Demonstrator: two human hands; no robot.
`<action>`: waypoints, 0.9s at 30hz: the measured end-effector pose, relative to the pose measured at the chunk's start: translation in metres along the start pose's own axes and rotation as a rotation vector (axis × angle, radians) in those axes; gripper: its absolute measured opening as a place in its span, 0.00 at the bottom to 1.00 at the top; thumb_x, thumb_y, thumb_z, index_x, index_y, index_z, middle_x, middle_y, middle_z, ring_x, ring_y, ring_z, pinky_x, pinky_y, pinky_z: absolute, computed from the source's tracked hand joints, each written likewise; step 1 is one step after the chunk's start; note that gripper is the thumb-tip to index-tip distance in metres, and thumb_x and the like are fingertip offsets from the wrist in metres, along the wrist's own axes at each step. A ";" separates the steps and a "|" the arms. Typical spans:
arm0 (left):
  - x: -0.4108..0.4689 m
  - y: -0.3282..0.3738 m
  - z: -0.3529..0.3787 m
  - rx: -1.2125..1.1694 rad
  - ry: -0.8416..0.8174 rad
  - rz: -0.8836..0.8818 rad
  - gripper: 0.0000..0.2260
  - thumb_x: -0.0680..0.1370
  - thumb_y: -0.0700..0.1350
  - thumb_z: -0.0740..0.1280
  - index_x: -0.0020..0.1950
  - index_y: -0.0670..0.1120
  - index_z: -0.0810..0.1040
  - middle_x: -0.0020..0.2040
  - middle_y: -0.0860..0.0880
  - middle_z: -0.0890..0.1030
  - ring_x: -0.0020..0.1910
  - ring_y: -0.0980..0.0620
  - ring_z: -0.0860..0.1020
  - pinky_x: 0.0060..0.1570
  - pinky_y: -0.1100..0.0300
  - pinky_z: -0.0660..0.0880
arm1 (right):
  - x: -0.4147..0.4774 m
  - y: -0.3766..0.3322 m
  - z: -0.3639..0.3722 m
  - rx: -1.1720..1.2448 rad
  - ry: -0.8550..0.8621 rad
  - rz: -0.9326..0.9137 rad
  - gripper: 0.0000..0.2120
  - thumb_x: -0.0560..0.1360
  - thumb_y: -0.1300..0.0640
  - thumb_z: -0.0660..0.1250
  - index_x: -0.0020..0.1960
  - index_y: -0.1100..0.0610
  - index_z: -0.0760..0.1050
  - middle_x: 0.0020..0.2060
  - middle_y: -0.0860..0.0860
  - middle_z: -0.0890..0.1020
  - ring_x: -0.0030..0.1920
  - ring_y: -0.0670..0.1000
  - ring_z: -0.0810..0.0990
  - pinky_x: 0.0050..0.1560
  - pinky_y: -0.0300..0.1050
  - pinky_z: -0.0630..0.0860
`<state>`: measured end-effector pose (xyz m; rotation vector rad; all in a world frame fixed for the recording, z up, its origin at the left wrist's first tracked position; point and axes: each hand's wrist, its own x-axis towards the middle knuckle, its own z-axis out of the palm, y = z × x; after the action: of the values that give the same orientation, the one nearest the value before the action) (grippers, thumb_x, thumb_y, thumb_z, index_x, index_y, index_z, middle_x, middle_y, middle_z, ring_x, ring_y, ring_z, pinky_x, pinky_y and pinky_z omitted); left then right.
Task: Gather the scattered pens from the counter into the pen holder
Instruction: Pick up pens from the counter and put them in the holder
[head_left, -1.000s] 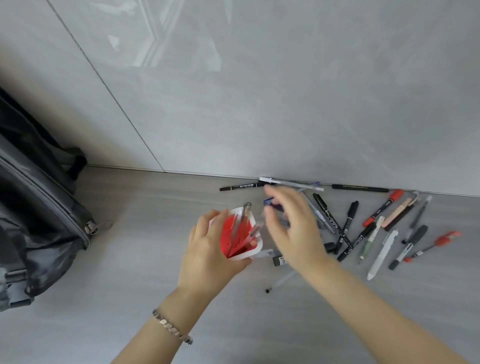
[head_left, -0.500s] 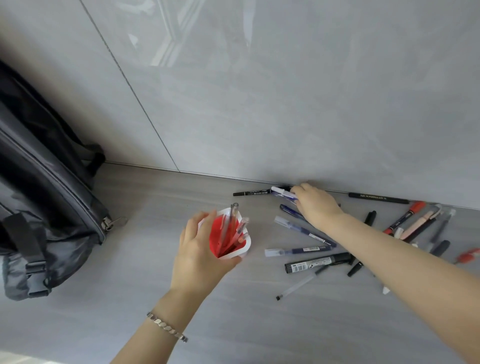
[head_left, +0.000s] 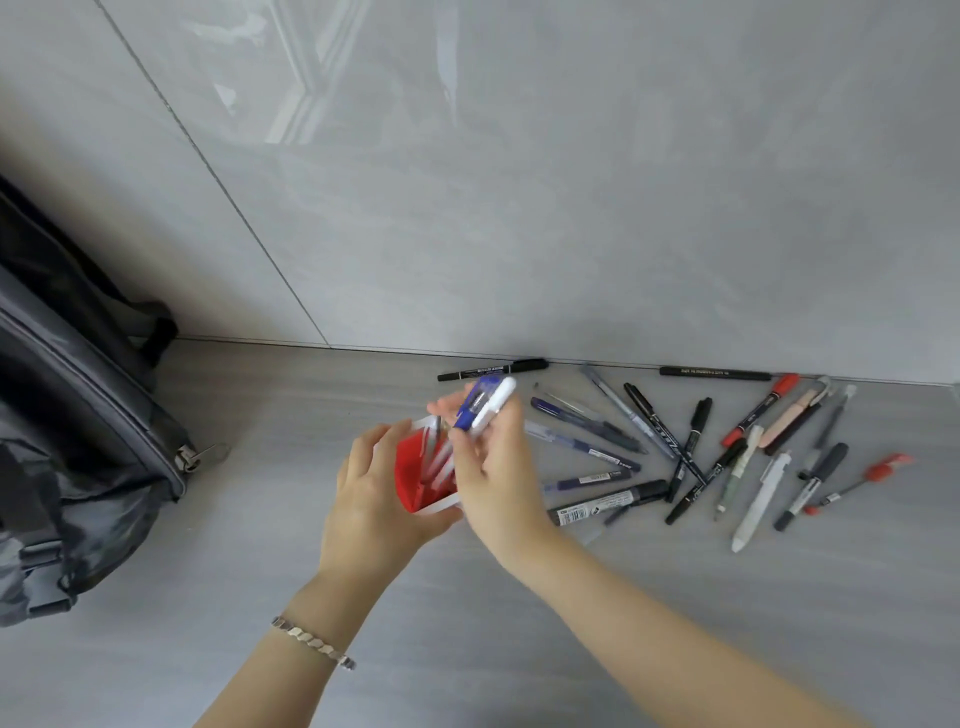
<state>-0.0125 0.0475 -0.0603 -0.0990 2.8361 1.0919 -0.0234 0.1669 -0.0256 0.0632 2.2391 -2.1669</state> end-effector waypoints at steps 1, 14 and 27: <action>0.000 0.000 -0.001 0.004 0.001 0.002 0.42 0.57 0.49 0.80 0.68 0.49 0.65 0.65 0.50 0.67 0.63 0.49 0.69 0.47 0.59 0.68 | 0.001 0.005 0.003 -0.047 0.012 -0.008 0.21 0.77 0.69 0.58 0.51 0.41 0.63 0.46 0.39 0.77 0.54 0.47 0.80 0.55 0.37 0.74; 0.000 0.003 -0.003 0.006 -0.027 -0.012 0.41 0.58 0.50 0.79 0.67 0.51 0.64 0.65 0.52 0.66 0.63 0.50 0.67 0.48 0.59 0.68 | 0.044 0.044 -0.103 -0.950 -0.065 -0.015 0.16 0.75 0.61 0.66 0.62 0.61 0.74 0.59 0.57 0.77 0.63 0.57 0.72 0.62 0.39 0.63; -0.001 0.001 -0.002 -0.001 -0.030 -0.028 0.40 0.59 0.51 0.78 0.67 0.54 0.64 0.65 0.55 0.65 0.64 0.51 0.67 0.46 0.59 0.69 | 0.066 0.071 -0.099 -1.638 -0.434 0.172 0.18 0.73 0.65 0.65 0.61 0.63 0.67 0.57 0.58 0.77 0.57 0.58 0.76 0.48 0.51 0.75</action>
<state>-0.0121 0.0465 -0.0579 -0.1203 2.7987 1.0804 -0.0845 0.2685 -0.0965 -0.2062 2.6982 0.1628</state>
